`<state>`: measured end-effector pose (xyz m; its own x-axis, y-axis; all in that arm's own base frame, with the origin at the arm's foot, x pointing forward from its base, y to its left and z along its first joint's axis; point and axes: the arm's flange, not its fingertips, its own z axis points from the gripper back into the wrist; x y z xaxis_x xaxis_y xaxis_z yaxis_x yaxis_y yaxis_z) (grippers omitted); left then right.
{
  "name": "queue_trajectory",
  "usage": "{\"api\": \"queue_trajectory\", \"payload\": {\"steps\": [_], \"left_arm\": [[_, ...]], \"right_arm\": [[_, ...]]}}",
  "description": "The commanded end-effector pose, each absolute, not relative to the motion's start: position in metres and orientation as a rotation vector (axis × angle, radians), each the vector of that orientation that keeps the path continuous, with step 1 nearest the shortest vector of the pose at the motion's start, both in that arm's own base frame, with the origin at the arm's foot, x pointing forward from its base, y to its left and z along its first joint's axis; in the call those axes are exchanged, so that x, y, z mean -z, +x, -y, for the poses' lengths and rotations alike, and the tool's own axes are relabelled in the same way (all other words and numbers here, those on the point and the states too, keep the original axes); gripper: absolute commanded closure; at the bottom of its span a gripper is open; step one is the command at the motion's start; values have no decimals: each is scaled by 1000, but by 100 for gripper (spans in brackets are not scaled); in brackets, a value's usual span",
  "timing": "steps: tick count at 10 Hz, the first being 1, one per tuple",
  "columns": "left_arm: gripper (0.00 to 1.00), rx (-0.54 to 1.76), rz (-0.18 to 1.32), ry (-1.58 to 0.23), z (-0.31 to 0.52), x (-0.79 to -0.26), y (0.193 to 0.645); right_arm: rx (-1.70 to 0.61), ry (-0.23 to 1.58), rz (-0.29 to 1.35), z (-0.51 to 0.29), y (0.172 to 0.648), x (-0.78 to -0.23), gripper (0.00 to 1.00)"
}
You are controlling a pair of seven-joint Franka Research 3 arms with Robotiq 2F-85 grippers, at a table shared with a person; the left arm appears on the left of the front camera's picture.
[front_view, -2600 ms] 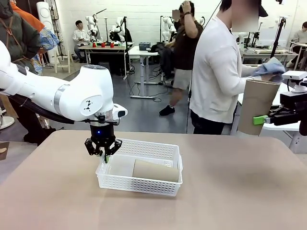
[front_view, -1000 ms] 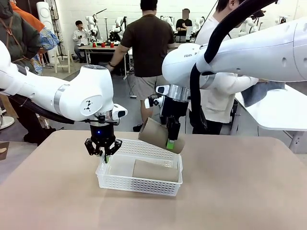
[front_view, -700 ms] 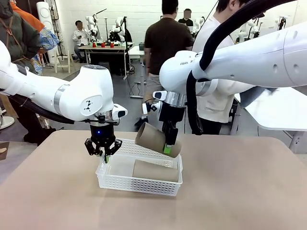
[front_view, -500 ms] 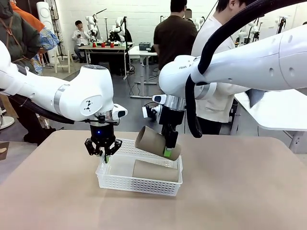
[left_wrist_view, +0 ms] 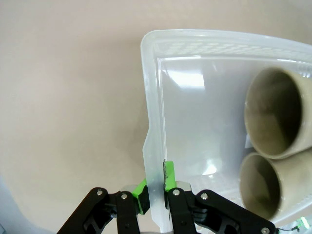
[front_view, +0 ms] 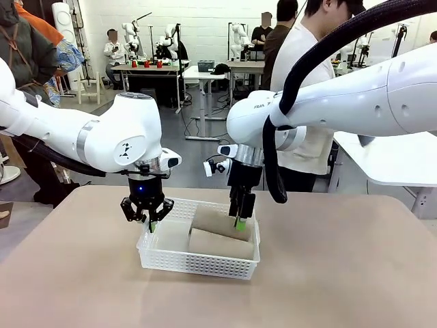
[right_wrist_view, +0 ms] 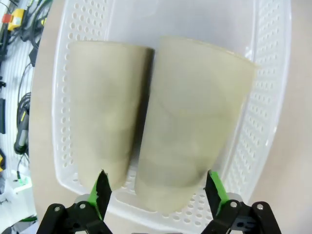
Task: Clean and organize the cups into the basket.
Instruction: Pick up the Reusable plastic cup from the right side of the table and stack it inside the Organizing basket in the center of the table.
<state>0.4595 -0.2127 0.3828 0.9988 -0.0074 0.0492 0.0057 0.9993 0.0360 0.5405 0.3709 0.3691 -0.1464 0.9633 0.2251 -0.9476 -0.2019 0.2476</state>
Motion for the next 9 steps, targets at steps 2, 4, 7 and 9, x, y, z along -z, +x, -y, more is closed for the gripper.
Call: {"api": "queue_trajectory", "payload": {"steps": [2, 4, 7, 9], "left_arm": [[100, 6, 56, 34, 214, -383, 460], [100, 6, 56, 34, 214, -383, 460], [100, 6, 56, 34, 214, -383, 460], [100, 6, 56, 34, 214, -383, 460]], "right_arm": [[-1754, 455, -3, -364, 537, -385, 0], [-1793, 542, 196, -329, 519, -437, 0], [-1736, 844, 481, -187, 500, -506, 0], [-1682, 1011, 609, -78, 502, -500, 0]]}}
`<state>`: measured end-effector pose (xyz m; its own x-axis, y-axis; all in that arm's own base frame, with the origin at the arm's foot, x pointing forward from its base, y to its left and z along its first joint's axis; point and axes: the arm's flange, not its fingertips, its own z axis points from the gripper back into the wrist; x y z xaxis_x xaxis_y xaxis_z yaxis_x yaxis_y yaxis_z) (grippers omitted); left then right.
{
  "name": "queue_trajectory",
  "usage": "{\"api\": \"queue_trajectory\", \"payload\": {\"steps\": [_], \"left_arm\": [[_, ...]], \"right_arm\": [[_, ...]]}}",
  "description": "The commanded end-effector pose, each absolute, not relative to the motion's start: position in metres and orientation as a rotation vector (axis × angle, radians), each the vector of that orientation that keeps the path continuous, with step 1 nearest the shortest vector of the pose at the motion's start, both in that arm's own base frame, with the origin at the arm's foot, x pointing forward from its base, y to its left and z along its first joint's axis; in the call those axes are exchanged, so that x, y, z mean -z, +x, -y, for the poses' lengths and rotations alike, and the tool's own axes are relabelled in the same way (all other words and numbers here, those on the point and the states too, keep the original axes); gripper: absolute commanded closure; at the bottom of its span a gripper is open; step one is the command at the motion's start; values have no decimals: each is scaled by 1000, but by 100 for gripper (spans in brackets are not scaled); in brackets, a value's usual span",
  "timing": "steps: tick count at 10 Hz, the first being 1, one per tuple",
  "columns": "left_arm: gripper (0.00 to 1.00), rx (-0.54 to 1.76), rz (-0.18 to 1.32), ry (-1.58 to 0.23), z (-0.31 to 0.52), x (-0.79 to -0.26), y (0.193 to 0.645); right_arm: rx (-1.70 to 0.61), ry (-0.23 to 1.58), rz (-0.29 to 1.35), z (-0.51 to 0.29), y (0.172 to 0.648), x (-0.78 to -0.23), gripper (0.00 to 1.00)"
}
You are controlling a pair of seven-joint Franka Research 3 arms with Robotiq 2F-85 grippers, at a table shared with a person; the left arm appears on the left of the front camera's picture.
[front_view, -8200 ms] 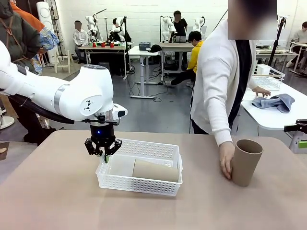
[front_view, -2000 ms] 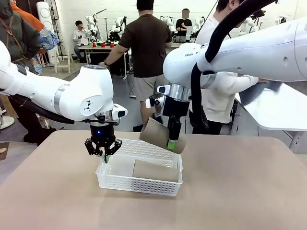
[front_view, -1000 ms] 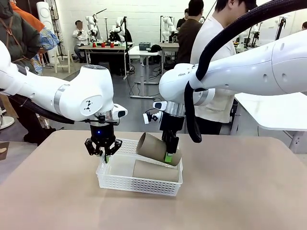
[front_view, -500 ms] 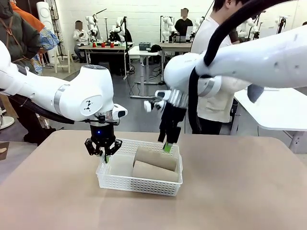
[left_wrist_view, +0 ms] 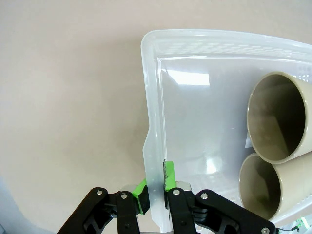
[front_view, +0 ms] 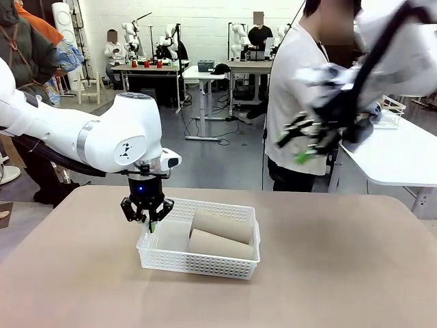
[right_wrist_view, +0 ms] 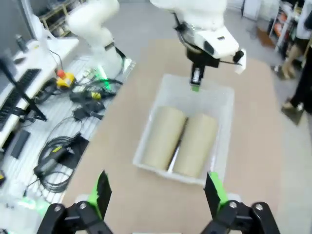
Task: Clean and organize the cups into the basket.
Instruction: Pick up the Reusable plastic cup from the right side of the table and stack it inside the Organizing basket in the center of the table.
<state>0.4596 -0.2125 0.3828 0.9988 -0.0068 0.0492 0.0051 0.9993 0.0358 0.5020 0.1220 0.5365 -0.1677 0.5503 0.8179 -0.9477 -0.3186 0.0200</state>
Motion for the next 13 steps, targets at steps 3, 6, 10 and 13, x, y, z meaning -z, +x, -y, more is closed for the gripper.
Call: {"api": "queue_trajectory", "payload": {"steps": [3, 6, 10, 13], "left_arm": [[100, 6, 56, 34, 214, -383, 460], [100, 6, 56, 34, 214, -383, 460], [100, 6, 56, 34, 214, -383, 460], [100, 6, 56, 34, 214, -383, 460]], "right_arm": [[-1518, 1105, 821, 51, 509, -440, 0], [-1492, 1153, 938, 87, 506, -400, 0], [-1465, 1143, 904, 93, 503, -385, 0], [-1465, 1143, 904, 93, 503, -385, 0]]}}
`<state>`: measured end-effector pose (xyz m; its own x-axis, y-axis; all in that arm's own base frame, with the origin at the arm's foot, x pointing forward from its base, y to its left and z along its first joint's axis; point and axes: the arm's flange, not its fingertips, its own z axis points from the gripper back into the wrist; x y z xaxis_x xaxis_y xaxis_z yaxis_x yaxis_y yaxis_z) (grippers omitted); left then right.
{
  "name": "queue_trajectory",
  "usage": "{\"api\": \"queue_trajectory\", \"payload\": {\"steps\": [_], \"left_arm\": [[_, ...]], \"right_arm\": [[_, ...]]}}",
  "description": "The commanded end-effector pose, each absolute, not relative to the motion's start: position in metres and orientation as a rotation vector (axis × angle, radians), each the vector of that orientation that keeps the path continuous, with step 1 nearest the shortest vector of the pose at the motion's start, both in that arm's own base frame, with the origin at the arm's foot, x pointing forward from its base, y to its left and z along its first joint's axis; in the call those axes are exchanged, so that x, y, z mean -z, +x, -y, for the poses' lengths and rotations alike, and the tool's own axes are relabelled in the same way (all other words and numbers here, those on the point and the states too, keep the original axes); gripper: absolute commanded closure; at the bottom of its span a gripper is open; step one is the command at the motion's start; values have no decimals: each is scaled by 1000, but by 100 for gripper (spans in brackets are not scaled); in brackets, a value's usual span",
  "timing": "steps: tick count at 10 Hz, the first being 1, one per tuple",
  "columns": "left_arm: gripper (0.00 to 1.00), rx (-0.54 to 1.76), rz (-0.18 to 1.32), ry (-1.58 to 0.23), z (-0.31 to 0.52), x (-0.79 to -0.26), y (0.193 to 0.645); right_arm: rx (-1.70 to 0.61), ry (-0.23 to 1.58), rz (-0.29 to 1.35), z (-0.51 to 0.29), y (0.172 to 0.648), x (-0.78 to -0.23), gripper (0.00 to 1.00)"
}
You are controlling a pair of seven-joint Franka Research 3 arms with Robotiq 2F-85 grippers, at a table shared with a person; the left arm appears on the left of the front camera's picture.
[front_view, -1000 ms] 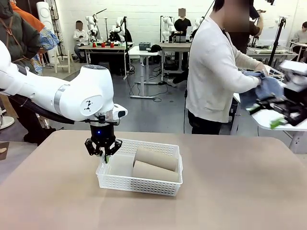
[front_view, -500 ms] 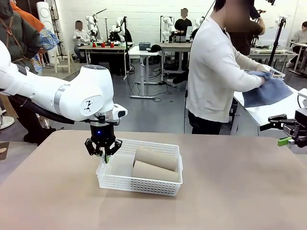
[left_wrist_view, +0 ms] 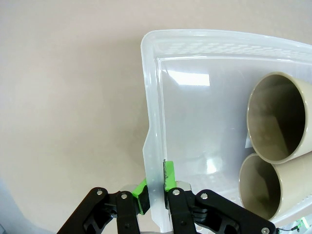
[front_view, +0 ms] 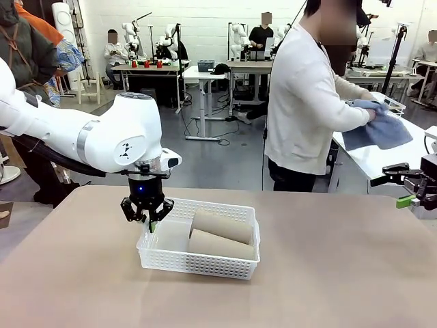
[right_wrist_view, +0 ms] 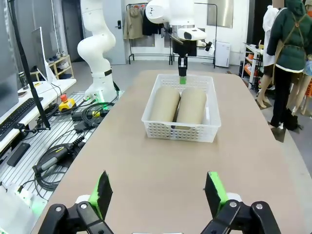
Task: Clean and organize the cups into the basket.
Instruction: Pick up the Reusable plastic cup from the right side of the table and stack it inside the Organizing basket in the center of the table.
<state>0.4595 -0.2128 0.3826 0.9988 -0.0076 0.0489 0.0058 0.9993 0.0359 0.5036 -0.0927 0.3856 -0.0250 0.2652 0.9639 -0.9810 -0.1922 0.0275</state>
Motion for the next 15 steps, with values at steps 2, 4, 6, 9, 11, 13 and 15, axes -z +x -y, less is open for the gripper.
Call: {"api": "queue_trajectory", "payload": {"steps": [2, 4, 6, 9, 11, 13, 15], "left_arm": [[100, 6, 56, 34, 214, -383, 460], [100, 6, 56, 34, 214, -383, 460], [100, 6, 56, 34, 214, -383, 460], [100, 6, 56, 34, 214, -383, 460], [100, 6, 56, 34, 214, -383, 460], [100, 6, 56, 34, 214, -383, 460], [100, 6, 56, 34, 214, -383, 460]], "right_arm": [[-1465, 1143, 904, 93, 503, -385, 0], [-1465, 1143, 904, 93, 503, -385, 0], [-1465, 1143, 904, 93, 503, -385, 0], [-1465, 1143, 904, 93, 503, -385, 0], [-1465, 1143, 904, 93, 503, -385, 0], [-1465, 1143, 904, 93, 503, -385, 0], [-1465, 1143, 904, 93, 503, -385, 0]]}}
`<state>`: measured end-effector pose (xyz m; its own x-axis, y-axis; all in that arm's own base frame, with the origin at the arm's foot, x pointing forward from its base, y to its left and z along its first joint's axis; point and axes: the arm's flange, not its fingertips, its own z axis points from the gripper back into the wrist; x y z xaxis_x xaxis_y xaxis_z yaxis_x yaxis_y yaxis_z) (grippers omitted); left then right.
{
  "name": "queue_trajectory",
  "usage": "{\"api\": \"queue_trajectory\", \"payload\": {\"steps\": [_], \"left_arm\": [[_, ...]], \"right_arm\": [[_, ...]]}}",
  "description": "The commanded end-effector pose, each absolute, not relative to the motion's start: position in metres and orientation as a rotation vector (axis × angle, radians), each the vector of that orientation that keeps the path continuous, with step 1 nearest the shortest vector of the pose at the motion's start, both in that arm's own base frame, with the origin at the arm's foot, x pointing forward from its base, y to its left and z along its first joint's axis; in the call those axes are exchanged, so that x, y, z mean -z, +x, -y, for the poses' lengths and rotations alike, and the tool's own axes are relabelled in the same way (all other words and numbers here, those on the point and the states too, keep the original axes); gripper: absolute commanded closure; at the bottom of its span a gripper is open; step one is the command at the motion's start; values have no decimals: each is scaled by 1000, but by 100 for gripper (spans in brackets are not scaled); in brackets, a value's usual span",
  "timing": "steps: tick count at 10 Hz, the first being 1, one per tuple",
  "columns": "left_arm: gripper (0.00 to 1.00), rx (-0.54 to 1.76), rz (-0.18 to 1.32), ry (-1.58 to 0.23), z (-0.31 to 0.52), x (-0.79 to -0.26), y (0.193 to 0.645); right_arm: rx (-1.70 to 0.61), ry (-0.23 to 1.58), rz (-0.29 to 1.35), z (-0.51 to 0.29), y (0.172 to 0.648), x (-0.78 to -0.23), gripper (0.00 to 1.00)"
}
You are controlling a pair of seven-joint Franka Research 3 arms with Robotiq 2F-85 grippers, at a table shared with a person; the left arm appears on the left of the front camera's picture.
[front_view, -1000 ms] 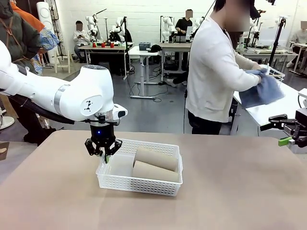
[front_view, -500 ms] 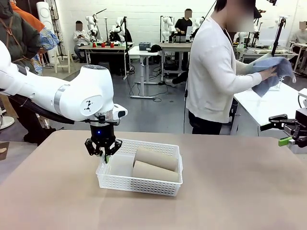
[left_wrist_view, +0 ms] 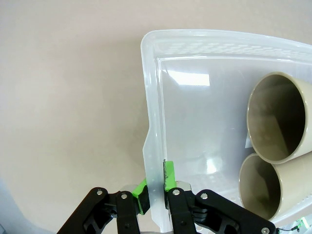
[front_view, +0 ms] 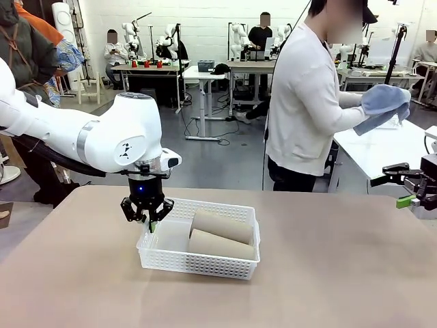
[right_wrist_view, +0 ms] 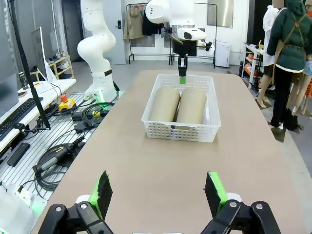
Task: Clean and organize the cups into the basket.
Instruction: Pick up the Reusable plastic cup from the right side of the table and stack it inside the Organizing basket in the center of the table.
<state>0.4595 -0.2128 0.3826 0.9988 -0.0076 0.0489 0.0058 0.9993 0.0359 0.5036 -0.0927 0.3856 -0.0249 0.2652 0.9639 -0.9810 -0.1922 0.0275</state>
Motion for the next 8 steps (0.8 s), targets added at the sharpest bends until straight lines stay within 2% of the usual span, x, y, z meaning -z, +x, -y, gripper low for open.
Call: {"api": "queue_trajectory", "payload": {"steps": [1, 8], "left_arm": [[100, 6, 56, 34, 214, -383, 460], [100, 6, 56, 34, 214, -383, 460]], "right_arm": [[-1465, 1143, 904, 93, 503, -385, 0], [-1465, 1143, 904, 93, 503, -385, 0]]}}
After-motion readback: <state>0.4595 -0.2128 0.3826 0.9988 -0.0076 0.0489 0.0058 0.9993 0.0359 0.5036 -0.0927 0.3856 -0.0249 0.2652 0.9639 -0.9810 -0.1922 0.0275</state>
